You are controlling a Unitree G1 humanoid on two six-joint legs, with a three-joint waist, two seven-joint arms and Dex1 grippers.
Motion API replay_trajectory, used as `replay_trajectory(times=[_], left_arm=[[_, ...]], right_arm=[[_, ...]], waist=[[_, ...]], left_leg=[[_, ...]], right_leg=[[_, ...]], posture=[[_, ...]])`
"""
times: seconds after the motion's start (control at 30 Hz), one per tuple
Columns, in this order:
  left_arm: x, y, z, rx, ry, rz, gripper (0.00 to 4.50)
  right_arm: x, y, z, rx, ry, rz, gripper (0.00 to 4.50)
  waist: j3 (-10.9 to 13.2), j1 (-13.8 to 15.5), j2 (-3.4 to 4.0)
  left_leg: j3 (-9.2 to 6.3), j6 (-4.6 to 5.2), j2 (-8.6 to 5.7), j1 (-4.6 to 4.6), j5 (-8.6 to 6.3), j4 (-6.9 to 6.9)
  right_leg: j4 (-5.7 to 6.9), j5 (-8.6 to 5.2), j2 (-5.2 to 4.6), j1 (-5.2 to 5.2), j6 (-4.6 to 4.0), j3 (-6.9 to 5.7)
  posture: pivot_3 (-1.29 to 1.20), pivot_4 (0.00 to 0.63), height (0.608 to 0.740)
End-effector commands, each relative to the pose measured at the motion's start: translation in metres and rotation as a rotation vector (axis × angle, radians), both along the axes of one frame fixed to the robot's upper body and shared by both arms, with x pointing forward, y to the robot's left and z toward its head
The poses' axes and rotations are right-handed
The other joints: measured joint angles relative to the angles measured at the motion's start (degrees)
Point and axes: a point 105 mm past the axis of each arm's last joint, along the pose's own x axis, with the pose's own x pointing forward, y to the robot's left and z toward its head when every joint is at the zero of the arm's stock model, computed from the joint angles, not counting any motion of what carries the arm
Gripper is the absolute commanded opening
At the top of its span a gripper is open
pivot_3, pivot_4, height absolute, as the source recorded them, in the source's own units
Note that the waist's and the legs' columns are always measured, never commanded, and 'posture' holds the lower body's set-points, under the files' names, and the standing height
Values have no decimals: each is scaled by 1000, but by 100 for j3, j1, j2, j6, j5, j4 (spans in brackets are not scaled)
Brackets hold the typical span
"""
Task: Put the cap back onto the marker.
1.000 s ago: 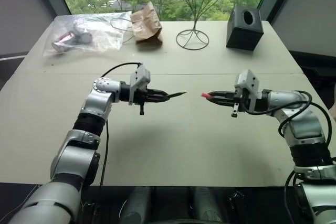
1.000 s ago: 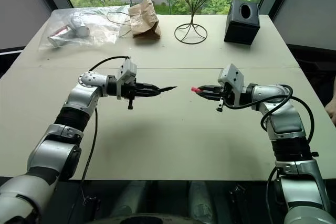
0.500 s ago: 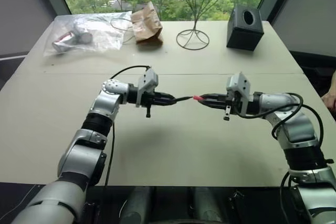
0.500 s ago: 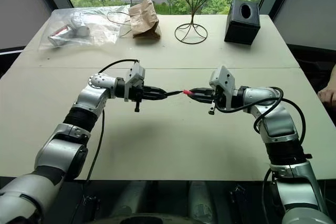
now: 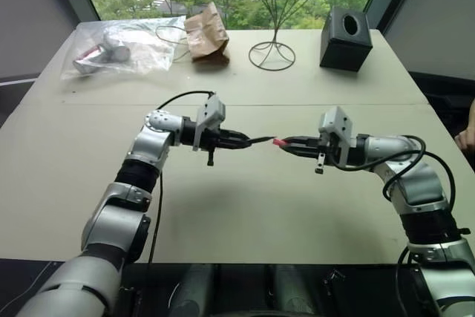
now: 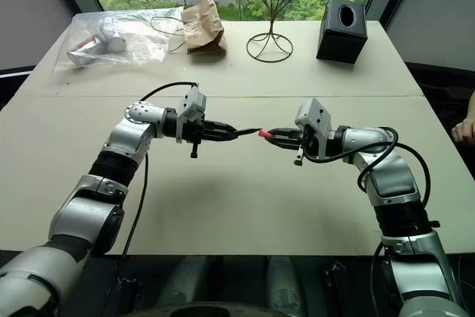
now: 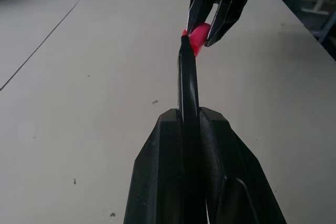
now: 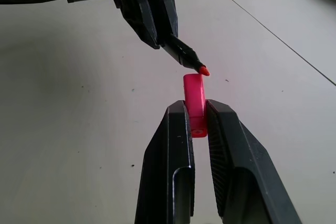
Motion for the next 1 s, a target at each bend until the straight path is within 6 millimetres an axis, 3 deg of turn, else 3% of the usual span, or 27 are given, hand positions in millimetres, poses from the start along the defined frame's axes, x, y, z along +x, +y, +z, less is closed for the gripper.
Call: replay_trajectory(times=[0.03,0.73,1.0], left_arm=[[5,4,11,-10,-45,16,0],[-11,-5,-1,-5,-8,-46,0],[-8,-5,-1,-2,-15,-35,0]], right_arm=[[0,0,12,2,-52,8,69],[5,2,13,17,-59,4,69],[2,3,14,16,-59,14,69]], waist=[[0,2,0],[0,1,0],[0,2,0]], left_leg=[[0,0,0,0,0,0],[-1,0,0,0,0,0],[-1,0,1,0,0,0]], right_leg=[[0,0,0,0,0,0],[0,0,0,0,0,0],[0,0,0,0,0,0]], posture=[[0,150,740],[0,150,740],[0,150,740]])
